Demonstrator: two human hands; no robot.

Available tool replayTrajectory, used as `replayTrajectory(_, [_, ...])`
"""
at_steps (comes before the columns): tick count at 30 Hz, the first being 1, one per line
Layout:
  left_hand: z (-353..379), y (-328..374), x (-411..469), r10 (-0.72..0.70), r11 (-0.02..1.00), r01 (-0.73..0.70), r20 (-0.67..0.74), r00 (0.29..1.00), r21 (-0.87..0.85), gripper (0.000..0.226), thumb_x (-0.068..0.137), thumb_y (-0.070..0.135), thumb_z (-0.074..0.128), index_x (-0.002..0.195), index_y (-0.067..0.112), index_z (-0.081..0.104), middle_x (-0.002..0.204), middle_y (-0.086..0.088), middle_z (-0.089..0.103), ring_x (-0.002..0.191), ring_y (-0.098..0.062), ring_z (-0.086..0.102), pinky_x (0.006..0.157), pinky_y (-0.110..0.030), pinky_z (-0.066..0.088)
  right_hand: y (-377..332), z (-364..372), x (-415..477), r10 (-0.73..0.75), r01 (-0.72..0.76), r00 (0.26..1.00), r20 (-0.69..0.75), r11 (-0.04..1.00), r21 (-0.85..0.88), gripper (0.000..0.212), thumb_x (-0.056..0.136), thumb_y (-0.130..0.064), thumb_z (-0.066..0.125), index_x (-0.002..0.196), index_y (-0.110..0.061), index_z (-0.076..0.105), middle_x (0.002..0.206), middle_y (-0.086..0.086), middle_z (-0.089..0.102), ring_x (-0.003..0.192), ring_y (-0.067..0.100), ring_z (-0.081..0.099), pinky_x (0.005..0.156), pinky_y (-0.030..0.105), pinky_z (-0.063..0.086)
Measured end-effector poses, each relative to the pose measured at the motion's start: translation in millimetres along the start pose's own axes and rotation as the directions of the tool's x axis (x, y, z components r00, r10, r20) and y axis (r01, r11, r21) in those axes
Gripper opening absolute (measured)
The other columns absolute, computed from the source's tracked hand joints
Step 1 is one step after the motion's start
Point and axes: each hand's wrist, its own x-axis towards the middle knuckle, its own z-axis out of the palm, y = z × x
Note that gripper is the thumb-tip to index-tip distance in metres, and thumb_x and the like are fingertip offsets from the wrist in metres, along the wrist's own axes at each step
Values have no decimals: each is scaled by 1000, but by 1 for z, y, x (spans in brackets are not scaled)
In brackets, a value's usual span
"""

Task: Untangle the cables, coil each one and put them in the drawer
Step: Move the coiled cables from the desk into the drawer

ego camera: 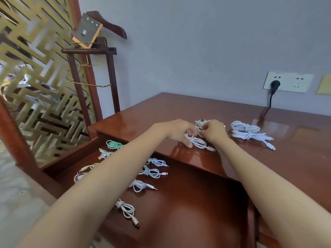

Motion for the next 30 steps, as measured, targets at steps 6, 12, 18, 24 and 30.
replayTrajectory(6, [8, -4, -1, 68, 986, -56, -69, 995, 158, 48, 82, 33, 69, 126, 18, 57, 104, -5, 48, 105, -22, 46, 85, -29, 36, -2, 2, 0, -41, 52, 995, 93, 991, -121, 42, 84, -13, 59, 50, -11, 35, 51, 4, 35, 68, 25, 43, 47, 28, 26])
replayTrajectory(12, [19, -8, -17, 88, 994, -99, -217, 972, -38, 38, 71, 34, 79, 104, 18, 67, 102, 11, 50, 97, -10, 48, 79, -21, 34, 2, -15, -15, -17, 36, 991, 134, 989, -144, 27, 83, -27, 62, 88, -2, 70, 89, 13, 67, 90, 27, 60, 70, 28, 44])
replayTrajectory(18, [44, 3, -37, -6, 908, -119, -296, 955, -403, 29, 66, 30, 83, 92, 30, 70, 104, 13, 65, 103, -7, 58, 96, -28, 43, 8, -28, -32, 9, 19, 987, 159, 984, -176, 36, 81, -35, 64, 97, -3, 70, 93, 11, 67, 91, 25, 60, 74, 28, 45])
replayTrajectory(24, [42, 12, -59, 70, 804, -139, -140, 988, -579, 27, 70, 9, 80, 93, 19, 71, 66, 23, 65, 65, 8, 58, 73, -14, 45, -2, -41, -55, 50, -33, 966, 256, 997, -67, 32, 75, -25, 67, 92, 2, 72, 60, 6, 63, 56, 12, 53, 44, 10, 38])
replayTrajectory(30, [34, 14, -75, 130, 885, 14, 276, 952, -465, 25, 74, 4, 76, 94, 18, 69, 75, 0, 68, 66, -1, 60, 67, -9, 44, -13, -45, -81, -2, -18, 909, 418, 999, 45, 32, 66, -13, 72, 88, 10, 70, 73, 11, 64, 61, 18, 63, 61, 23, 55])
